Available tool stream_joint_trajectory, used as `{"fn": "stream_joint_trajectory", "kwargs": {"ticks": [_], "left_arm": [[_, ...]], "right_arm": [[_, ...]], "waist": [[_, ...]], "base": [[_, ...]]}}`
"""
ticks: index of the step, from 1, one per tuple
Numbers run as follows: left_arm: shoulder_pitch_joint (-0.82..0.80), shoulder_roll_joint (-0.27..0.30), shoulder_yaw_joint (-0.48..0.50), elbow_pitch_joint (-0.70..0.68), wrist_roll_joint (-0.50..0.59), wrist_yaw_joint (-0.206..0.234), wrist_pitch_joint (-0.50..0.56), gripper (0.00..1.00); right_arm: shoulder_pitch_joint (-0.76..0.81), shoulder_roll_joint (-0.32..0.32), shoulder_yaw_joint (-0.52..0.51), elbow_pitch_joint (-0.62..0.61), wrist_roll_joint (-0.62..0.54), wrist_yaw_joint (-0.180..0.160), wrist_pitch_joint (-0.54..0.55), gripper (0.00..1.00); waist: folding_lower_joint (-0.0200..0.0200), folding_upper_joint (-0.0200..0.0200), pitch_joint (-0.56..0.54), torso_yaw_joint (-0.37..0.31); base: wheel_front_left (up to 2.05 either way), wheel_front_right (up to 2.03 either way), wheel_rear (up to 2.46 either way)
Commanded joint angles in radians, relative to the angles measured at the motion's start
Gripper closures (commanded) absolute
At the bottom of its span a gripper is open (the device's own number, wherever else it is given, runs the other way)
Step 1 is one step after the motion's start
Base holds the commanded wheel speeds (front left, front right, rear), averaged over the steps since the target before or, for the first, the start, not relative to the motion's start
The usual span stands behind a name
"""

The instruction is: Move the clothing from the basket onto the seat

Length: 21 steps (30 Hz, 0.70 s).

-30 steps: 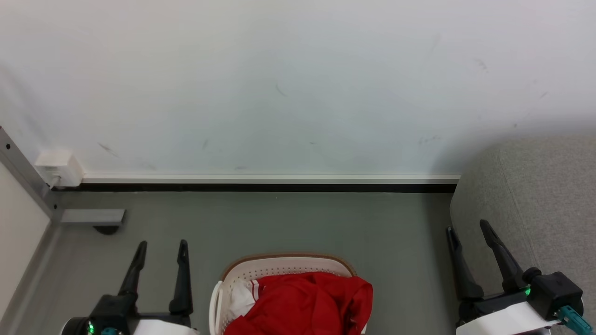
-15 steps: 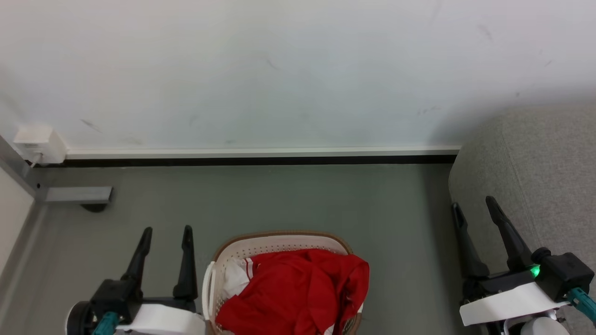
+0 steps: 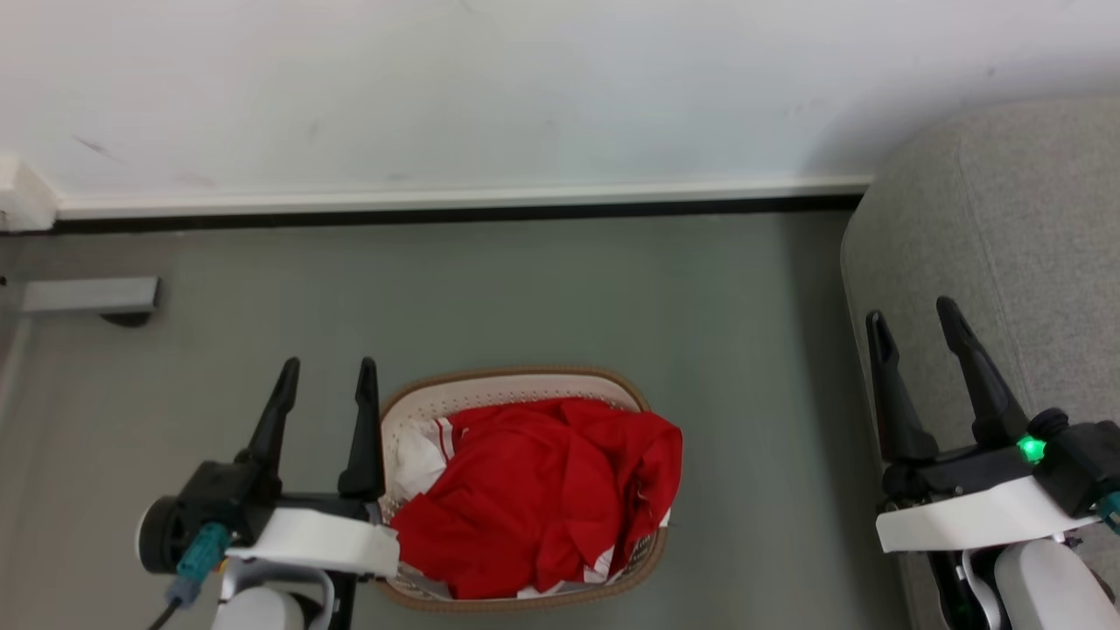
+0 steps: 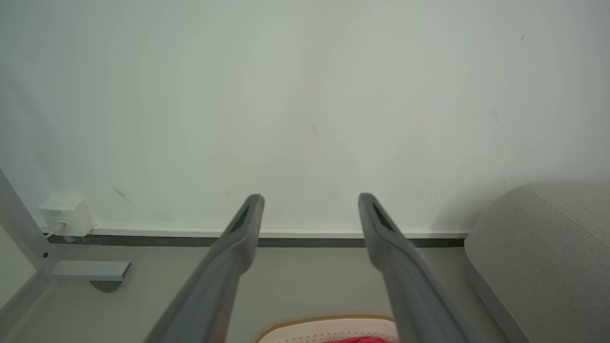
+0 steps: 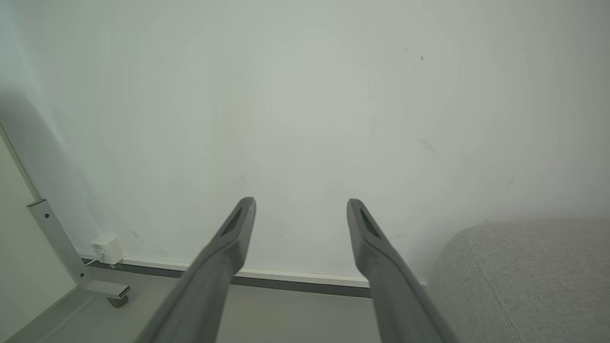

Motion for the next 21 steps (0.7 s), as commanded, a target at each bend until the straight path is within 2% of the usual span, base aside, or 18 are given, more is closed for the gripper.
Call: {"fn": "stream_joint_trajectory", "kwargs": {"ticks": [1,10,21], "left_arm": [[-0.018,0.003,-0.001,0.006,-0.01,-0.004,-0.001,0.0],[-0.118,0.004,-0.011,0.101,-0.005,-0.025,0.0,0.0],[-0.253,0.007,-0.002,0.277,0.015,-0.052,0.0,0.0]], "right_arm": [[-0.017,-0.009,-0.004,-0.007,0.006,-0.002,0.001,0.0],[-0.068,-0.011,-0.02,-0.035,0.005,-0.002,0.001,0.0],[-0.147,-0.012,-0.018,-0.073,0.015,-0.002,0.001,0.0]], "waist": [[-0.0001,0.0,0.029,-0.012],[-0.0001,0.0,0.126,-0.035],[-0.0001,0.0,0.253,-0.095]], "base": [[0.0,0.0,0.0],[0.0,0.0,0.0],[0.0,0.0,0.0]]}}
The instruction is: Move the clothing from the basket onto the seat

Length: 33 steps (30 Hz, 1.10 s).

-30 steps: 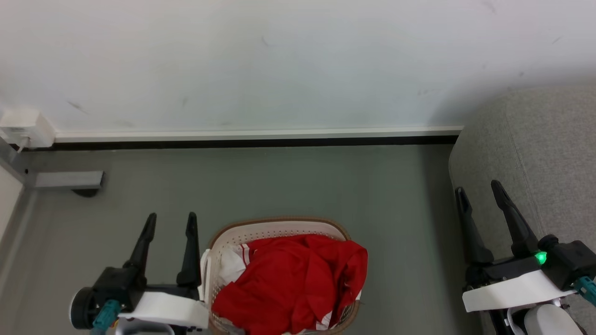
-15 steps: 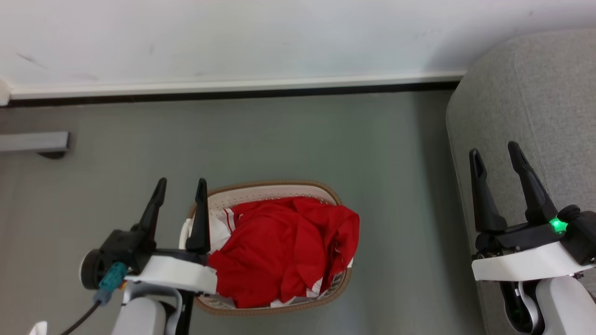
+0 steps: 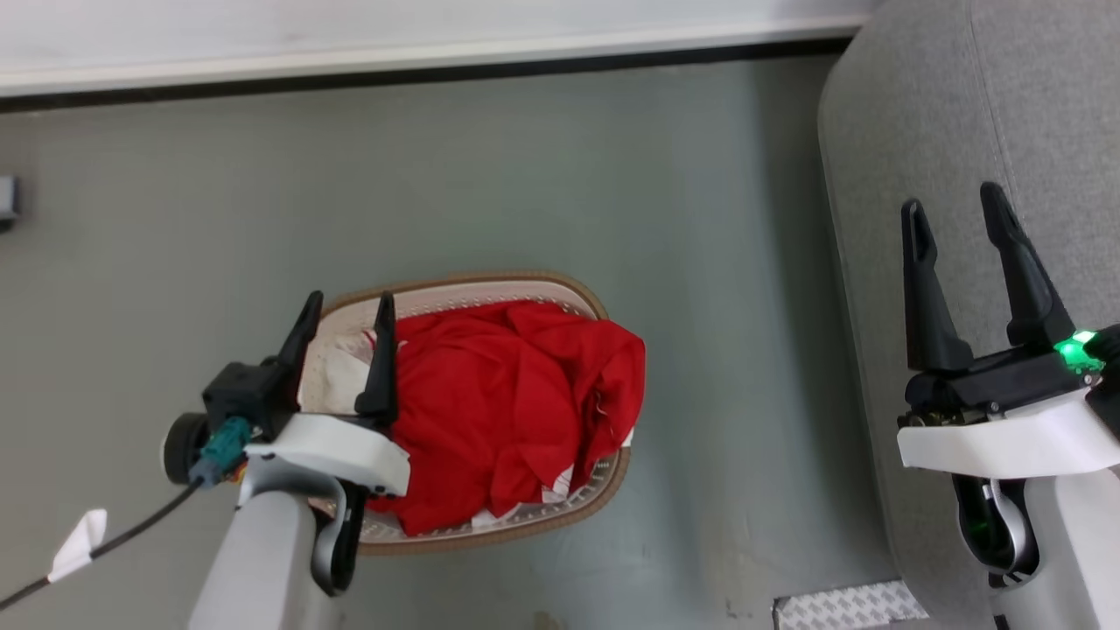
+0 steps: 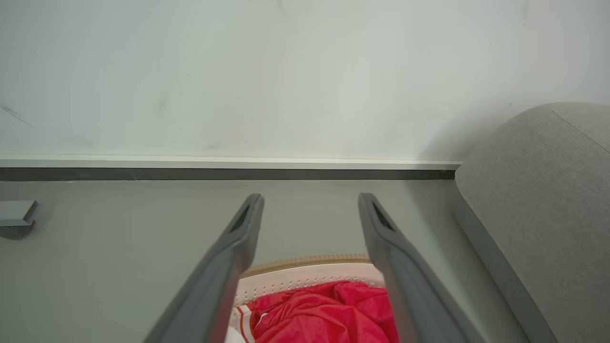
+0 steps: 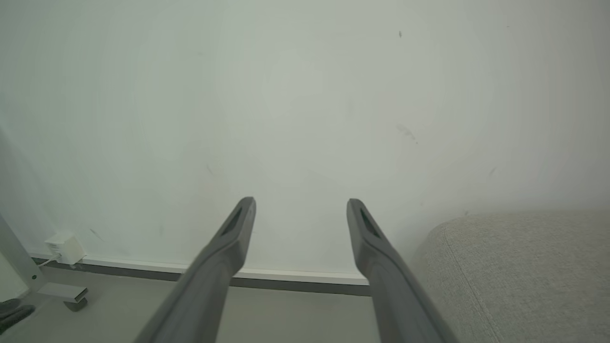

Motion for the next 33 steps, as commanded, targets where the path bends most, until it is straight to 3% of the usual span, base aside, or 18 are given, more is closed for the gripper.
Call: {"fn": "stream_joint_trajectory", "kwargs": {"ticks": [1,10,19,33], "left_arm": [[-0.021,0.008,0.004,0.016,0.018,-0.005,0.0,0.0],[-0.132,0.019,0.011,0.201,-0.008,-0.036,0.0,0.0],[-0.279,0.042,-0.028,0.47,-0.029,-0.067,0.017,0.0],[-0.475,0.084,-0.082,0.748,-0.063,-0.078,0.115,0.0]], "right_arm": [[-0.015,-0.002,-0.002,-0.008,0.008,-0.002,0.001,0.0],[-0.045,0.031,-0.005,-0.05,0.043,-0.002,0.001,0.0],[-0.071,0.036,0.01,-0.074,0.049,-0.002,0.001,0.0],[-0.113,0.064,0.003,-0.135,0.089,-0.002,0.001,0.0]], "waist": [[-0.0001,-0.0001,0.031,-0.021],[-0.0001,-0.0001,0.116,-0.059],[-0.0001,-0.0001,0.191,-0.099],[-0.0001,-0.0001,0.301,-0.165]], "base": [[0.0,0.0,0.0],[0.0,0.0,0.0],[0.0,0.0,0.0],[0.0,0.0,0.0]]}}
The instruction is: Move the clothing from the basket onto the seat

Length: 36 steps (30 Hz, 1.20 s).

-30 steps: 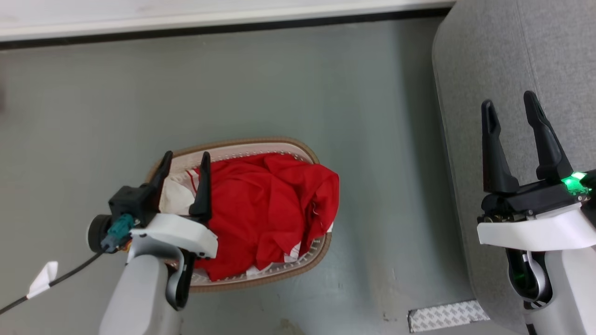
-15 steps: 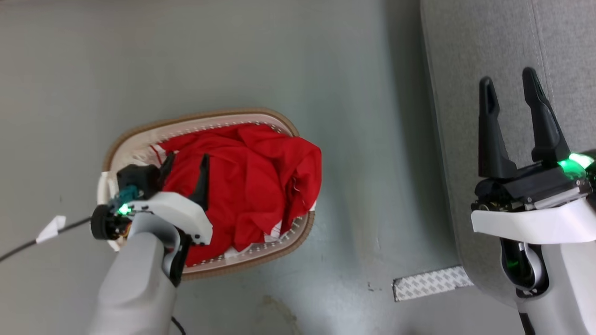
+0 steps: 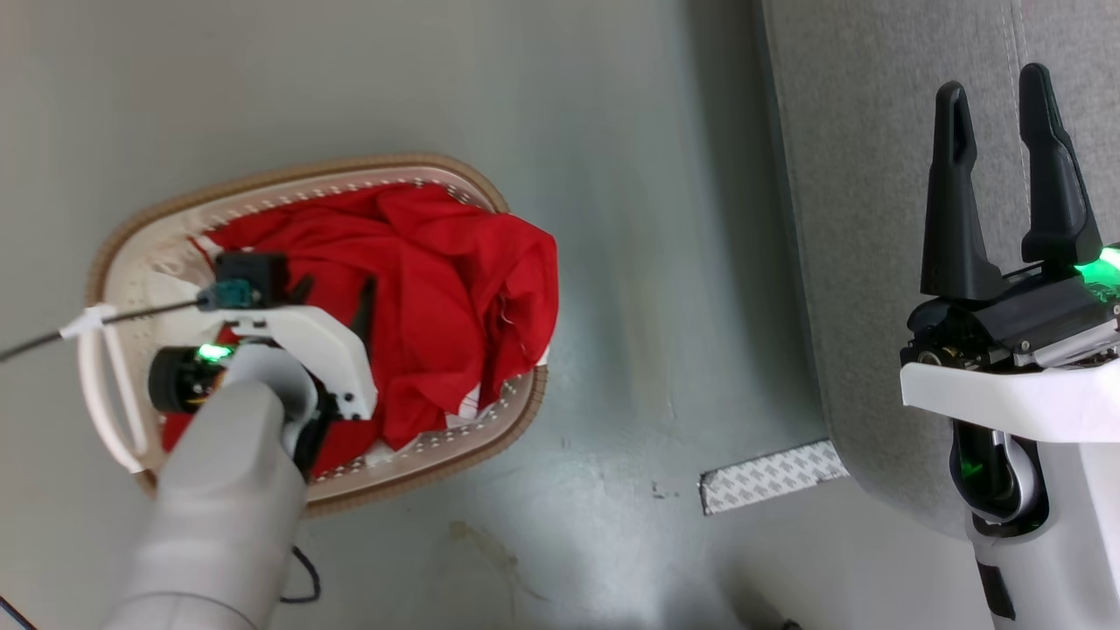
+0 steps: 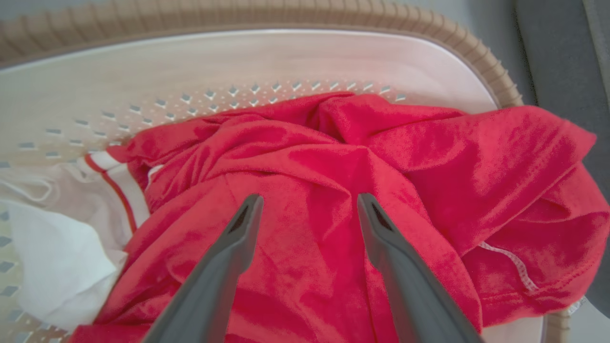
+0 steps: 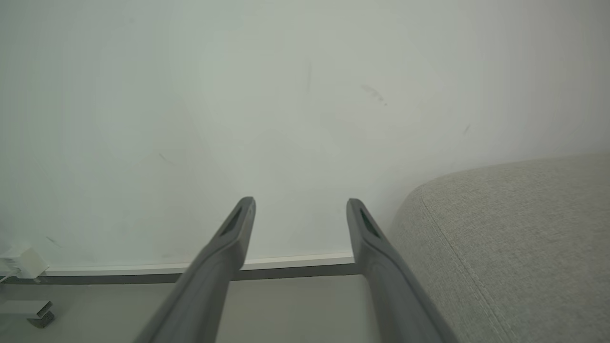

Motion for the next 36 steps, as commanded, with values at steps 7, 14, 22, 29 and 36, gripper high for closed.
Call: {"fn": "stream_joint_trajectory", "kwargs": {"ticks": [7,14,22,29,36], "left_arm": [[-0.074,0.054,0.008,0.064,-0.023,0.035,0.041,0.0],[-0.103,0.081,-0.028,0.095,0.003,0.032,0.167,0.0],[-0.103,0.078,-0.049,0.103,-0.006,0.031,0.29,0.2],[-0.094,0.075,-0.065,0.103,-0.013,0.021,0.224,1.0],[-0.061,0.037,-0.079,0.104,-0.037,0.006,0.148,1.0]], "right_arm": [[-0.023,0.012,0.004,-0.021,-0.001,-0.002,0.001,0.0],[-0.025,0.024,0.007,-0.028,0.0,-0.002,0.001,0.0],[-0.033,0.029,0.007,-0.028,-0.011,-0.002,0.001,0.0],[-0.036,0.03,0.011,-0.015,-0.022,-0.002,0.001,0.0],[-0.016,0.028,-0.002,-0.006,-0.019,-0.002,0.001,0.0]], "waist": [[-0.0001,0.0,0.057,-0.042],[-0.0001,0.0,0.104,-0.07],[-0.0001,0.0,0.123,-0.072],[-0.0001,0.0,0.094,-0.057],[-0.0001,0.0,0.012,-0.018]], "base": [[0.0,0.0,0.0],[0.0,0.0,0.0],[0.0,0.0,0.0],[0.0,0.0,0.0],[0.0,0.0,0.0]]}}
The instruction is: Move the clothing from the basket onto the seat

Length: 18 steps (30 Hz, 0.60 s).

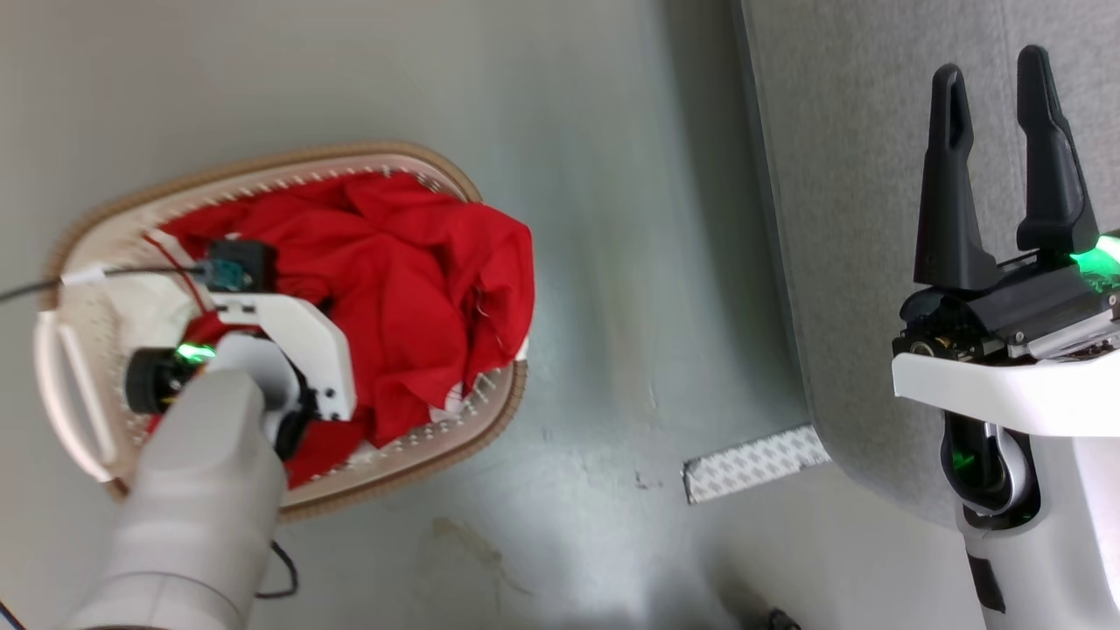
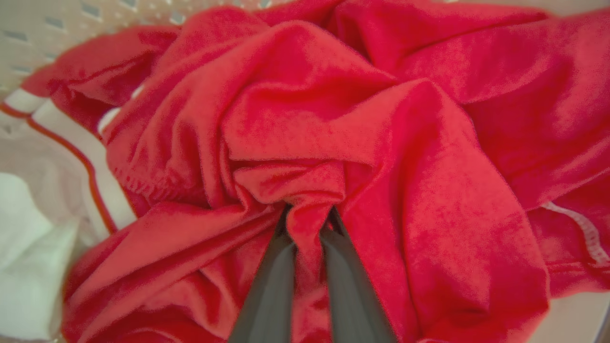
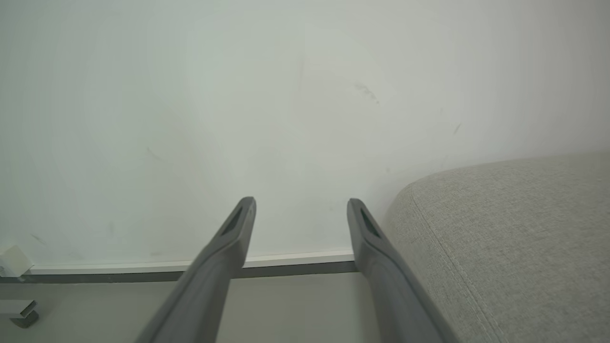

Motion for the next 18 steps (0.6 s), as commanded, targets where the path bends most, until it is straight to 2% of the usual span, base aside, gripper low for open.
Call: {"fn": "stream_joint_trajectory", "kwargs": {"ticks": [1,9,18], "left_arm": [[0.016,-0.006,-0.002,0.001,-0.012,-0.002,-0.013,1.0],[0.086,-0.059,-0.042,-0.003,-0.045,-0.008,-0.12,1.0],[0.203,-0.095,-0.137,-0.065,-0.137,-0.007,-0.21,1.0]], "right_arm": [[0.008,-0.002,-0.001,0.005,-0.006,-0.002,0.001,0.0],[0.053,-0.047,0.01,0.039,-0.013,-0.002,0.001,0.0],[0.124,-0.096,0.023,0.083,-0.006,-0.002,0.001,0.0]], "waist": [[0.0,0.0,-0.041,0.026],[0.0,0.0,-0.207,0.1],[0.0,0.0,-0.405,0.176]], "base": [[0.0,0.0,0.0],[0.0,0.0,0.0],[0.0,0.0,0.0]]}}
